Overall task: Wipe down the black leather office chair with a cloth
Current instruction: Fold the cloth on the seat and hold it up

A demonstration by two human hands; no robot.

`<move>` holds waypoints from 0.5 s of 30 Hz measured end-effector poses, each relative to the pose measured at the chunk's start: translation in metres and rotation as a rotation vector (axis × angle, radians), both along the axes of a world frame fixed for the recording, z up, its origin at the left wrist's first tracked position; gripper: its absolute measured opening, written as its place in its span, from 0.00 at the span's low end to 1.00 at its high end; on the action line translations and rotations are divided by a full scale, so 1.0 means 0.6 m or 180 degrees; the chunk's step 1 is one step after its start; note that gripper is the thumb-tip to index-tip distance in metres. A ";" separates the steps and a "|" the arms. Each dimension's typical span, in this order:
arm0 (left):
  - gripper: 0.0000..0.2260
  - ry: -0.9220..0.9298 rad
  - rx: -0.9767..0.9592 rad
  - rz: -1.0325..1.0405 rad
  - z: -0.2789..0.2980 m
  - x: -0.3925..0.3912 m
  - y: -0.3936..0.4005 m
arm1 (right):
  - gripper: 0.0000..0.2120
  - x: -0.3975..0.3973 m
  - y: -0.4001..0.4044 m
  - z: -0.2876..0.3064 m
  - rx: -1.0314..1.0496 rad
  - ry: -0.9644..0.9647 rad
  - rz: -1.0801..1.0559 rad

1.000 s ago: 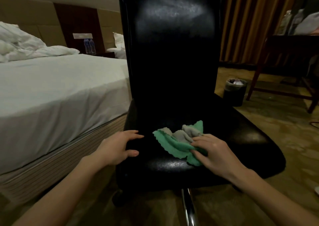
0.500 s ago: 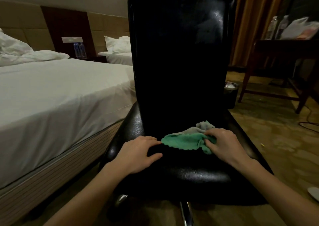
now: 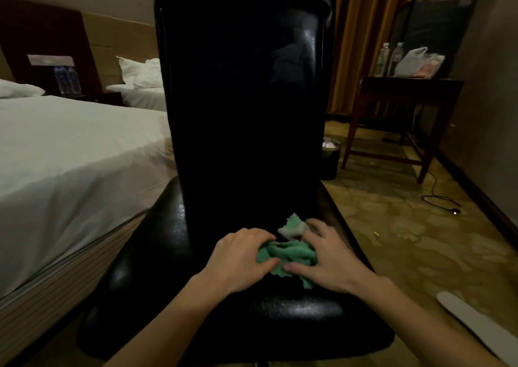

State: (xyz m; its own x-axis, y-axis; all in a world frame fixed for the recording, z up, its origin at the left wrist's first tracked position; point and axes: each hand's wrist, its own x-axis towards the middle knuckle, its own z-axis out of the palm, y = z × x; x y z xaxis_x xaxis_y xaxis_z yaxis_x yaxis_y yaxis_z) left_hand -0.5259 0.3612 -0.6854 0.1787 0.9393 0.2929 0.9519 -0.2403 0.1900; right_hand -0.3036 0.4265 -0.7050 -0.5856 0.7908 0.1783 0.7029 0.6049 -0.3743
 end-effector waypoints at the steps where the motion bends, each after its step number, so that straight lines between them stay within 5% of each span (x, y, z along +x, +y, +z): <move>1: 0.24 0.0013 -0.0005 0.0000 0.000 0.007 0.003 | 0.35 -0.003 0.000 -0.001 0.0060 -0.0003 -0.0010; 5: 0.25 -0.0063 -0.0129 0.0043 0.004 0.024 0.014 | 0.11 -0.013 -0.010 0.015 0.0411 0.0446 0.0046; 10: 0.31 -0.0540 -0.0348 0.0043 0.008 0.036 0.026 | 0.14 -0.020 -0.026 0.031 0.0374 0.1222 0.0116; 15: 0.16 -0.1846 -0.0429 -0.0320 0.010 0.053 0.041 | 0.19 -0.024 -0.030 0.051 0.0218 0.1911 -0.0057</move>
